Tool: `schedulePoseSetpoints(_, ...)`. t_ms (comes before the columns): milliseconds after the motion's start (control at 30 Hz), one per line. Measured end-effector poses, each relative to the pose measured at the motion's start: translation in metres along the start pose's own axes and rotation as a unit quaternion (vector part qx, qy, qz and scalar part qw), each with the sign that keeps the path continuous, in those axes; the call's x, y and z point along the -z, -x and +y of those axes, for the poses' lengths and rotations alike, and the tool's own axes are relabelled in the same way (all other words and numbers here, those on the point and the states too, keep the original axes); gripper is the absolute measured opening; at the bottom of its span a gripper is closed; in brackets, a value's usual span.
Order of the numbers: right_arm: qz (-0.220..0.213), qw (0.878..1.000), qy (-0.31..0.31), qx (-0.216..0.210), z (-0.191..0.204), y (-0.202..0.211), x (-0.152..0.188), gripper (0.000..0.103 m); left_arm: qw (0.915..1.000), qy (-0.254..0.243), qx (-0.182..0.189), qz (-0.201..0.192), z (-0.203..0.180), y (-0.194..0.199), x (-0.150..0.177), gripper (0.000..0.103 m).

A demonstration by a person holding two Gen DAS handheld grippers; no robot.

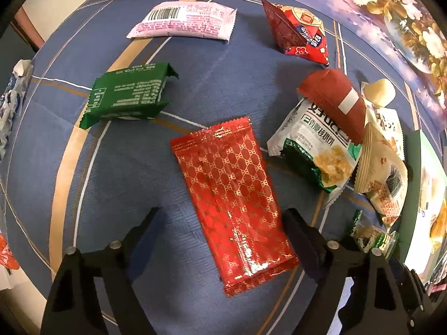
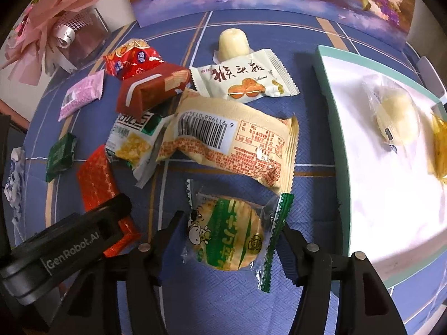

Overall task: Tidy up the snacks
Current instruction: 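Grasp the green-wrapped round cake with the right tool while the left tool grasps the red patterned pack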

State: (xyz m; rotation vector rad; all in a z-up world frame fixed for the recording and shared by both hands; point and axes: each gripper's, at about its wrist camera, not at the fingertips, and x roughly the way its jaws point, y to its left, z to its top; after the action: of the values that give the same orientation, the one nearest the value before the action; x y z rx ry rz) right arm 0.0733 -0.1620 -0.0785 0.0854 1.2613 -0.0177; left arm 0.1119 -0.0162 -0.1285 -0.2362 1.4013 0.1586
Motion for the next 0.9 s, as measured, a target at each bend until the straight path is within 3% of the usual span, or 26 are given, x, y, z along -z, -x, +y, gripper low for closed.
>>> schedulePoseSetpoints(167,0.003,1.000,0.008,0.002,0.008,-0.008,-0.005,0.069,0.9999,0.002,-0.006,-0.008,0.016,0.019,0.000,0.057)
schedulePoseSetpoints(367,0.003,0.999,0.027,0.018,0.020,-0.012,-0.001,0.068,0.9999,0.009,0.002,-0.010,0.024,0.023,0.001,0.052)
schedulePoseSetpoints(533,-0.001,1.000,0.028,0.014,0.031,-0.016,-0.001,0.055,0.9997,0.016,0.015,-0.010,0.029,0.025,0.000,0.050)
schedulePoseSetpoints(767,0.003,1.000,0.027,0.002,0.025,-0.003,-0.011,0.054,0.9987,0.028,0.032,-0.026,0.043,0.049,-0.002,0.050)
schedulePoseSetpoints(900,-0.025,0.999,0.022,-0.004,0.024,0.019,-0.018,0.054,0.9971,0.038,0.043,-0.051,0.052,0.072,-0.005,0.050)
